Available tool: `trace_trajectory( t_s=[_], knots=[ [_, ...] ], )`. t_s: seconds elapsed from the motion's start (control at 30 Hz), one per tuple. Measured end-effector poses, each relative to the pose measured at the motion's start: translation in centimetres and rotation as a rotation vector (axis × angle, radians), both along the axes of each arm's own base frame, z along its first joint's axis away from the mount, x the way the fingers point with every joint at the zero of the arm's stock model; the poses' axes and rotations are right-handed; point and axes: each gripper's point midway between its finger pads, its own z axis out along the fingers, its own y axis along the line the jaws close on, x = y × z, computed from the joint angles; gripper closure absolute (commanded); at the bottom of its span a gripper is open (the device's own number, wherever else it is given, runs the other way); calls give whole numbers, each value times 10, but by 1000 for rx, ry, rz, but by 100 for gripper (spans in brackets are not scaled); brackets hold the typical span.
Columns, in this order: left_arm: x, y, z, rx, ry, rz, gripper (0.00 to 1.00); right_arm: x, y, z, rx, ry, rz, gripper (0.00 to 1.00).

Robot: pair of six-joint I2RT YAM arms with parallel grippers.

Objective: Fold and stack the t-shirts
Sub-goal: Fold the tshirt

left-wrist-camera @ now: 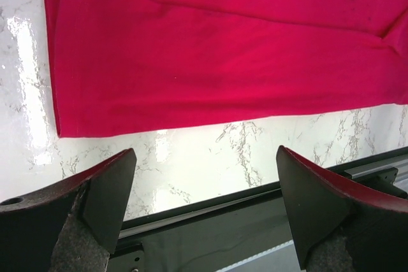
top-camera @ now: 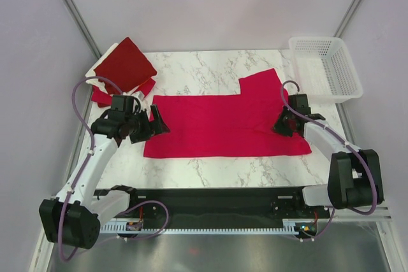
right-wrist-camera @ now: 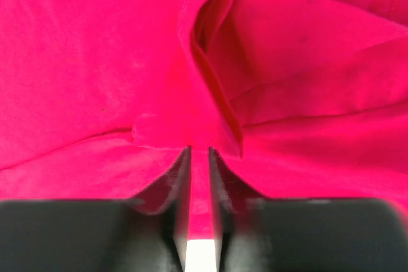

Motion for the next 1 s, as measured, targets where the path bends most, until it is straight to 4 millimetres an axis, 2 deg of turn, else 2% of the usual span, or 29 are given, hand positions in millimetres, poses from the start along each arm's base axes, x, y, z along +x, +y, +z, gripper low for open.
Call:
trace_trajectory(
  t_s=[0.07, 0.1, 0.17, 0.2, 0.3, 0.67, 0.73, 0.87, 0.9, 1.0],
  knots=[
    [0, 1, 0, 3, 0, 1, 3, 1, 2, -5, -11, 8, 3, 70],
    [-1, 1, 0, 3, 0, 1, 3, 2, 2, -6, -17, 6, 2, 63],
    [-1, 1, 0, 4, 2, 1, 3, 4, -1, -8, -32, 5, -9, 60],
    [-1, 1, 0, 4, 3, 1, 3, 4, -2, -9, -37, 7, -12, 55],
    [-1, 1, 0, 6, 3, 2, 4, 4, -6, -10, -59, 8, -20, 50],
    [0, 4, -1, 19, 1, 12, 4, 7, -15, -11, -111, -7, -31, 51],
    [0, 5, -2, 23, 1, 15, 4, 8, -16, -12, -114, -11, -31, 55],
    [0, 5, -2, 26, 1, 17, 5, 11, -16, -18, -120, -7, -25, 72],
    [0, 5, -2, 26, 1, 17, 5, 12, -16, -20, -121, -4, -22, 83],
    [0, 6, -2, 32, 2, 21, 5, 12, -15, -25, -121, 11, -14, 95]
  ],
)
